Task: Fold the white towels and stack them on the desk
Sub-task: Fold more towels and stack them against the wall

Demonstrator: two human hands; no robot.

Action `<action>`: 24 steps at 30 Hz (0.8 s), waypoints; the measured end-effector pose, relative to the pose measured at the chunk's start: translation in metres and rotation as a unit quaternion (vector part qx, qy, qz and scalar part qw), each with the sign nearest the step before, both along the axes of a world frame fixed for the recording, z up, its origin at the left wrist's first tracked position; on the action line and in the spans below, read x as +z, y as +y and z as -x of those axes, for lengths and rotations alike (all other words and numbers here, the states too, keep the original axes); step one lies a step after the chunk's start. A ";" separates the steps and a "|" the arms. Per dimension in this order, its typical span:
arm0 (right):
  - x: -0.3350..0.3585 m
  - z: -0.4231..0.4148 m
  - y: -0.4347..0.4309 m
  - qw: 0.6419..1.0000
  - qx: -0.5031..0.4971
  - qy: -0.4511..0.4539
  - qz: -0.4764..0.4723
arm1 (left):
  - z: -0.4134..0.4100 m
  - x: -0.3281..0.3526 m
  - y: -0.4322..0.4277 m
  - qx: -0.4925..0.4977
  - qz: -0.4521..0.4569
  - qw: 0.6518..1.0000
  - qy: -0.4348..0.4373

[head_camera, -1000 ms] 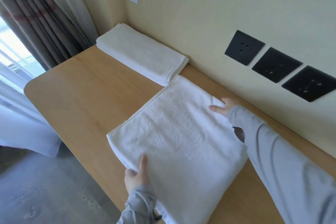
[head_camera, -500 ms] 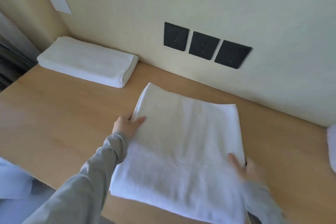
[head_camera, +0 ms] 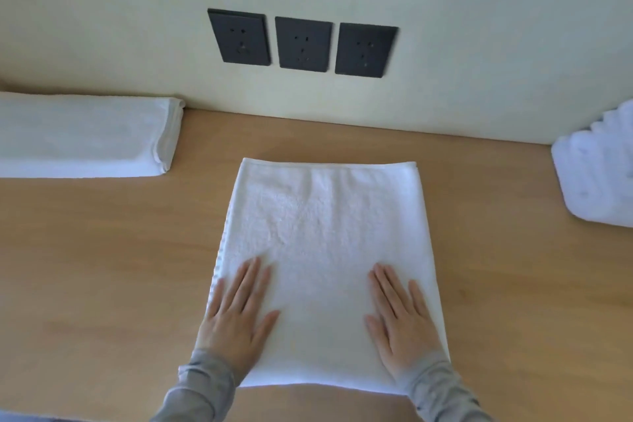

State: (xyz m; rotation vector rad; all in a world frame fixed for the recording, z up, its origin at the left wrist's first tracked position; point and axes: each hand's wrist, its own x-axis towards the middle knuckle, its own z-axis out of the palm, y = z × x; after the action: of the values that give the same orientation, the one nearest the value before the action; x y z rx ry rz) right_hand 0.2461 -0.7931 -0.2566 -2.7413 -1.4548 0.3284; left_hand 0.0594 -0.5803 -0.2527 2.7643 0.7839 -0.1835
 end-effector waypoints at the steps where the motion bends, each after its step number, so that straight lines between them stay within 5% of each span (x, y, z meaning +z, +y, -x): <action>1: 0.002 -0.001 0.001 1.000 0.003 -0.002 0.008 | -0.001 0.000 0.002 -0.007 0.006 1.000 0.006; 4: 0.010 0.001 -0.001 0.999 0.030 0.010 0.012 | 0.000 0.003 0.004 -0.032 0.011 0.999 0.002; 10: 0.020 -0.003 -0.063 0.984 0.175 0.007 0.043 | 0.035 0.001 0.032 -0.317 -0.003 0.947 -0.038; 17: 0.038 -0.018 -0.070 0.990 0.115 0.087 -0.008 | 0.037 0.018 0.056 -0.377 -0.044 0.925 0.012; 20: 0.049 -0.027 -0.068 0.974 0.012 0.219 -0.062 | 0.036 0.027 0.065 -0.346 0.004 0.938 -0.029; 24: 0.073 -0.053 -0.054 0.935 -0.133 0.308 -0.118 | 0.024 0.055 0.095 -0.072 0.253 0.960 -0.091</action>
State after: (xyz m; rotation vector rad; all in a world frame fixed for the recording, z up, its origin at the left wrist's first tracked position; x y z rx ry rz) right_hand 0.2991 -0.8471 -0.1832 -2.2872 -0.8848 0.8432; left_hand 0.0356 -0.4856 -0.1974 2.3070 0.4146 -0.1306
